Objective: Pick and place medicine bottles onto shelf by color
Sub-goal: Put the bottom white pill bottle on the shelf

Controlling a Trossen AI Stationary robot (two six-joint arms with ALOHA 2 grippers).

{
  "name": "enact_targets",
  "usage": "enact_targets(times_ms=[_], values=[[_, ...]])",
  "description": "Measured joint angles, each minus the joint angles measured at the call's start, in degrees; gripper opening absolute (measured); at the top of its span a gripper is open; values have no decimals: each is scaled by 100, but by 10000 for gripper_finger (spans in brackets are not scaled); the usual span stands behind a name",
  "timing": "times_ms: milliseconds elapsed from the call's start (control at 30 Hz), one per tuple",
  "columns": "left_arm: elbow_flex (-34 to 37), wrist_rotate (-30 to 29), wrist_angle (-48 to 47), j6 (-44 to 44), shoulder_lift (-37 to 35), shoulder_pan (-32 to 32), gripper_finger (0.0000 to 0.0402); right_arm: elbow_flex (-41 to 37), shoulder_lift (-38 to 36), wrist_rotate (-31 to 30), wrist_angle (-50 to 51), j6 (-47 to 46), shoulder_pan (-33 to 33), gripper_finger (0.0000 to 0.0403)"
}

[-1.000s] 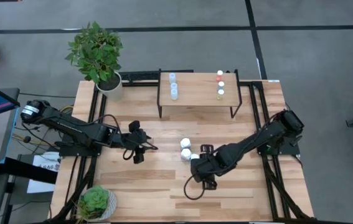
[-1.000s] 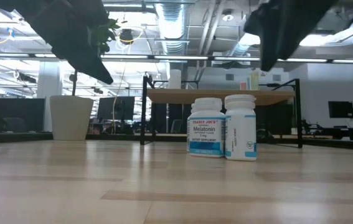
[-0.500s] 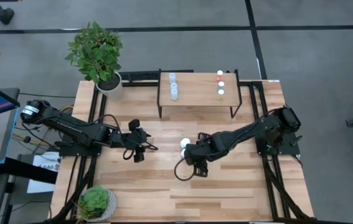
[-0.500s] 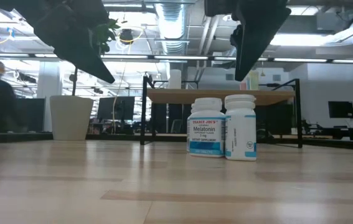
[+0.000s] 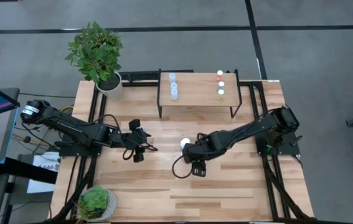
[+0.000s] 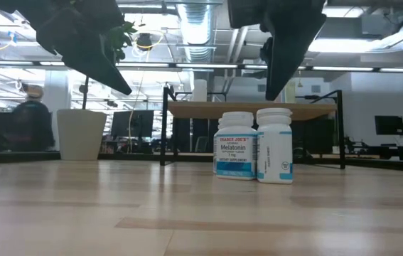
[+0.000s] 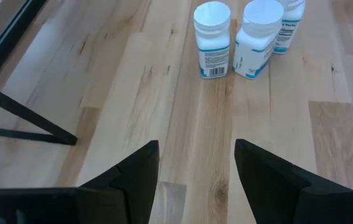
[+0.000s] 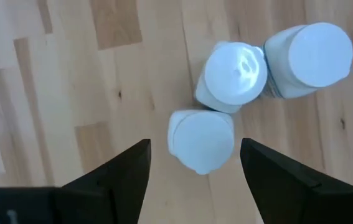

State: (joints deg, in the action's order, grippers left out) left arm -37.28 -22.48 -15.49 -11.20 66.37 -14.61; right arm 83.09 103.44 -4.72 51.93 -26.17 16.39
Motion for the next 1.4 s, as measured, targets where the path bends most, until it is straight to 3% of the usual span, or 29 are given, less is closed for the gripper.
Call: enact_targets(times_ms=[567, 1100, 1400], values=[[-4, 7, 99, -14, 0, 0, 199, 35, 439, -195, -20, 378, -51, 272], [-4, 20, 105, -27, 0, 0, 199, 96, 466, 104, 335, 162, 84, 271], [-4, 609, 418, -993, 189, -93, 199, 96, 463, 217, 373, 241, 622, 271]])
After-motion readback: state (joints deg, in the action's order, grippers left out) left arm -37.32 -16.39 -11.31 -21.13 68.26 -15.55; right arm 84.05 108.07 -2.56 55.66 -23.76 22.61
